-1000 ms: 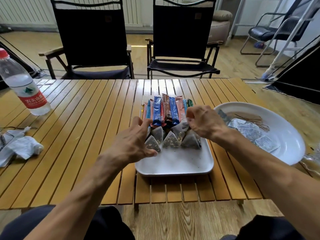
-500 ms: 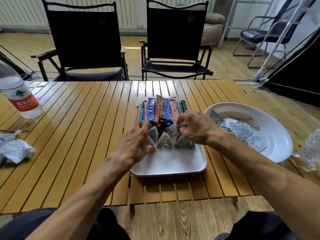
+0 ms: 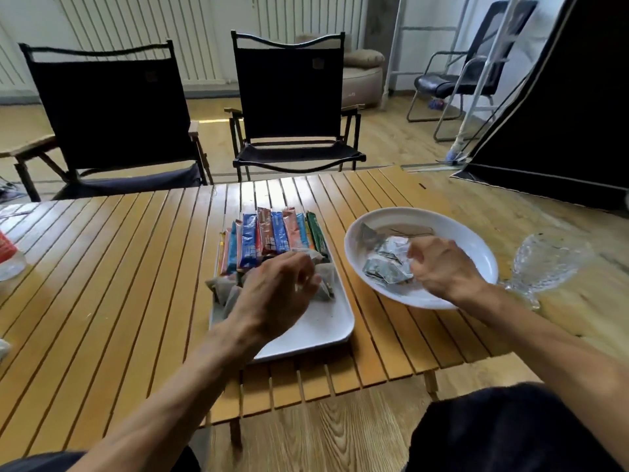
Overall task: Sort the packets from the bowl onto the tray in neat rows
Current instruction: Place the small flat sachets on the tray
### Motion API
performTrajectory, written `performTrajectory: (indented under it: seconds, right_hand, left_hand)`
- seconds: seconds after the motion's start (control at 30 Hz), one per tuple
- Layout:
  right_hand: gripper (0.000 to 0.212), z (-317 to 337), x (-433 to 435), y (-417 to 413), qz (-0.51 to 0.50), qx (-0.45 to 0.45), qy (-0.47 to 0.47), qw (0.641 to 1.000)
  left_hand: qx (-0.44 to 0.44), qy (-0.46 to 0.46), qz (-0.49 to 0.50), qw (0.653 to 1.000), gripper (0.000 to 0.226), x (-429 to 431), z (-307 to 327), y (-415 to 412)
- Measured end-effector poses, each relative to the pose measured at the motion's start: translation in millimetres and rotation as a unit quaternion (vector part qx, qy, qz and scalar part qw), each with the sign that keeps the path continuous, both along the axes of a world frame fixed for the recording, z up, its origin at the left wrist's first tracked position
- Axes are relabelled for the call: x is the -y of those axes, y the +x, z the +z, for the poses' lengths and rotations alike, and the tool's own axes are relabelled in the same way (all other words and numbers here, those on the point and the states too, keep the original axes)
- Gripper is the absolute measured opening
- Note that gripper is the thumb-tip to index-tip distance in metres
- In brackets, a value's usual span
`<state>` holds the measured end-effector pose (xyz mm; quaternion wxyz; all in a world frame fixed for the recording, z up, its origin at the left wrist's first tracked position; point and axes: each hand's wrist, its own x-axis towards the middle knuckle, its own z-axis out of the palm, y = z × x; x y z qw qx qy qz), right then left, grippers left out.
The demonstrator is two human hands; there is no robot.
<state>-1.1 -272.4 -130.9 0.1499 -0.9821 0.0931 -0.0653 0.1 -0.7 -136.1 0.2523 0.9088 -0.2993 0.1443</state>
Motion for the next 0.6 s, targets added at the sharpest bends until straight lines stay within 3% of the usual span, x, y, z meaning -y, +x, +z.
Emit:
performTrajectory:
  seconds: [0.17,0.3,0.4,0.47,0.57,0.6]
  right_hand:
    - [0.034,-7,37,6,-0.06,-0.063,-0.011,0.996]
    - [0.041,-10,48,11,-0.037,-0.117,0.015,0.992]
    - [0.048,-8,59,13,-0.035,-0.133,0.015,0.99]
    - [0.04,-5,63,13,-0.044,-0.151,0.012,0.988]
    - [0.008,0,68,20,-0.045,-0.107,0.035,0.993]
    - [0.011,3,68,24,-0.04,-0.084,0.063,0.994]
  left_hand:
    - [-0.041,0.029,-0.034,0.998,0.011,100,0,20]
    - [-0.128,0.041,0.016,0.991,0.018,151,-9,45]
    - [-0.145,0.112,0.049,0.982,0.015,168,-17,55]
    - [-0.135,0.171,0.055,0.974,0.012,172,-18,56]
    - [-0.159,0.194,0.059,0.966,0.017,176,-15,60]
    - [-0.174,0.189,0.061,0.965,0.018,175,-14,61]
